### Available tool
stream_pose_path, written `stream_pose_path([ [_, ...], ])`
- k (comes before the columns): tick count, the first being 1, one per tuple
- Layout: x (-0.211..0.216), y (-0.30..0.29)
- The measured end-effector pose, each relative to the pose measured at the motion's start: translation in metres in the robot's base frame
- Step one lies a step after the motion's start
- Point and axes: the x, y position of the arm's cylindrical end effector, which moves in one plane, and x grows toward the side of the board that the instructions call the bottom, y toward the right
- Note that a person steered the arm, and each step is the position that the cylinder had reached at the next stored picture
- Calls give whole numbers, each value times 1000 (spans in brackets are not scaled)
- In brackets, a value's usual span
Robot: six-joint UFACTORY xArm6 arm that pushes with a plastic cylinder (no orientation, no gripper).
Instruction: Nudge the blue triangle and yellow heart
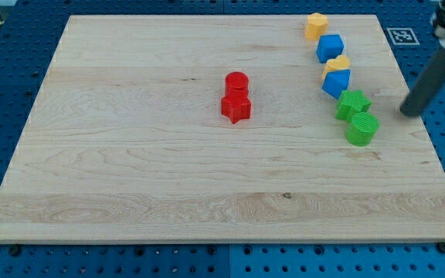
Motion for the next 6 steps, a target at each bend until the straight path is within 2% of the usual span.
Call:
stream_pose_path([
  [1,-4,-4],
  [3,-54,-65],
  [6,-45,-70],
])
